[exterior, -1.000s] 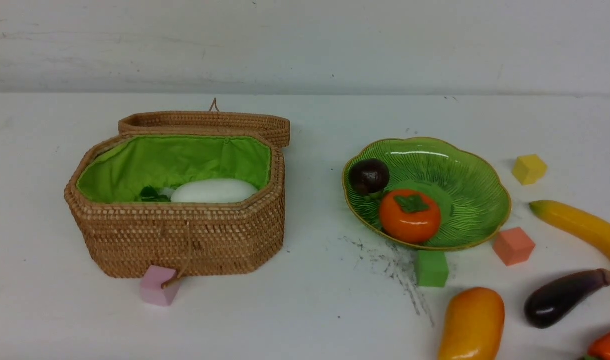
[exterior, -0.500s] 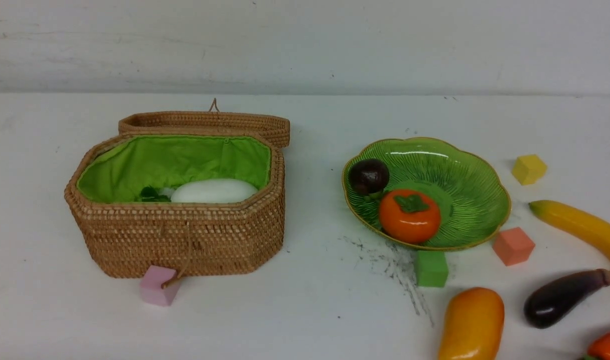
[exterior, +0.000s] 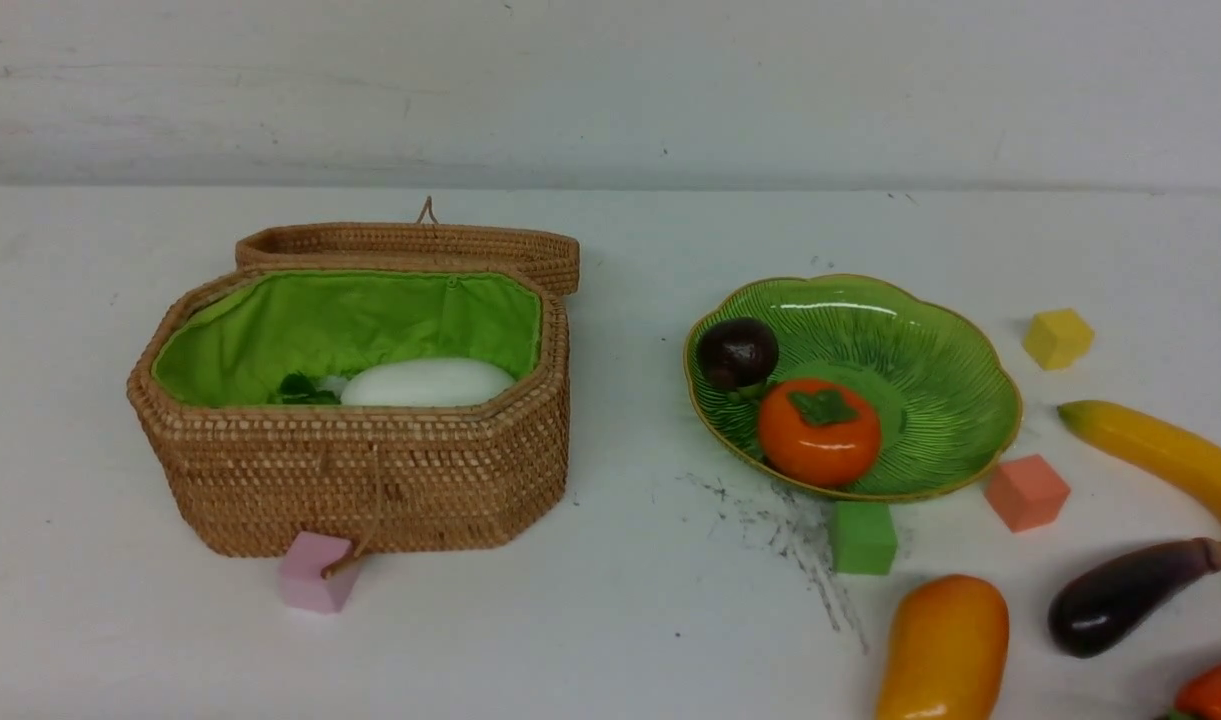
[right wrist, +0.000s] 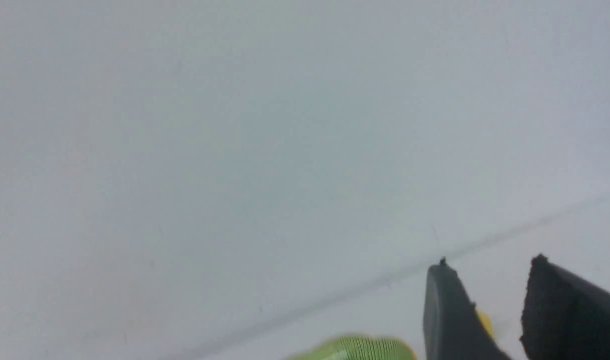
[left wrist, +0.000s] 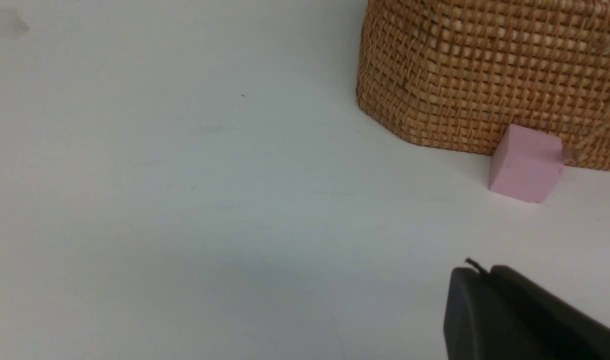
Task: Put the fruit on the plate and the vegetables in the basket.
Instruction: Use the right arm to grab a mango and put it into the right plate
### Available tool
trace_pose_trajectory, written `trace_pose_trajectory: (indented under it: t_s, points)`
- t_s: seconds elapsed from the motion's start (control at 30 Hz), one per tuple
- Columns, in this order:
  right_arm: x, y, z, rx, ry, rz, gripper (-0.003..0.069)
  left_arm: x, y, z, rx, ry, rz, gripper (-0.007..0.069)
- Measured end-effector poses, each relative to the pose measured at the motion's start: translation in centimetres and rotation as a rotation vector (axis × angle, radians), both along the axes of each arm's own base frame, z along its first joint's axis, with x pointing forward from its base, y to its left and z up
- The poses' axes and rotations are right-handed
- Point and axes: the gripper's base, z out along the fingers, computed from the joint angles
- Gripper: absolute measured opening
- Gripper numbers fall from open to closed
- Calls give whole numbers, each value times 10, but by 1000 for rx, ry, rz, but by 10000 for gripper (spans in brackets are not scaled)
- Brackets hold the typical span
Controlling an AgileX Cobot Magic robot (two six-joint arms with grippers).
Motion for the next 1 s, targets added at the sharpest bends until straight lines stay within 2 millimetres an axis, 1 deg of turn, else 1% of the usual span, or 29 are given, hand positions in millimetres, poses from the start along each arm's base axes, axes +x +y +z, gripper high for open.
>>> trace_pose_trajectory:
  t_s: [0.07,0.1,0.17,0.2,0.3,0.37,0.4,0.43,0.47,0.5,0.53,0.57,0.6,0.63,0.67,0.7,0.8,0.83,0.93,0.97,1.0]
  points:
    - [-1,-1,3,22,-31,-3,243,0,0,0,0,0,0,22]
    - [-3,-1,10,50,-53,6,243,0,0,0,0,0,0,24]
    - [-8,1,32,81,-75,37,243,0,0,0,0,0,0,27]
    - [-9,1,39,84,-77,46,243,0,0,0,0,0,0,27]
    - [-15,5,79,80,-46,93,243,0,0,0,0,0,0,29]
    - [-13,9,106,53,31,124,243,0,0,0,0,0,0,31]
    - [-8,11,119,28,98,138,243,0,0,0,0,0,0,33]
    - [-3,12,124,8,147,141,243,0,0,0,0,0,0,34]
    - [4,14,134,-32,238,153,243,0,0,0,0,1,0,37]
    - [12,15,137,-68,317,159,243,0,0,0,0,1,0,39]
    - [14,15,136,-69,327,158,243,0,0,0,0,1,0,39]
    - [27,16,137,-132,461,171,243,0,0,0,0,1,0,40]
    - [32,17,135,-150,503,176,243,0,0,0,0,1,0,40]
    - [43,18,129,-174,590,193,243,0,0,0,0,1,0,40]
    - [45,18,128,-174,602,197,243,0,0,0,0,1,0,41]
    - [55,20,121,-162,683,233,243,0,0,0,0,1,0,42]
    - [69,28,106,-112,825,331,243,0,0,0,0,1,0,45]
    - [77,35,96,-148,922,425,244,0,0,0,0,1,0,48]
    - [90,48,80,-178,1053,579,259,0,0,0,0,1,0,50]
    - [96,53,73,-171,1106,635,275,0,0,0,0,1,0,50]
    - [97,53,72,-165,1117,641,278,0,0,0,0,1,0,50]
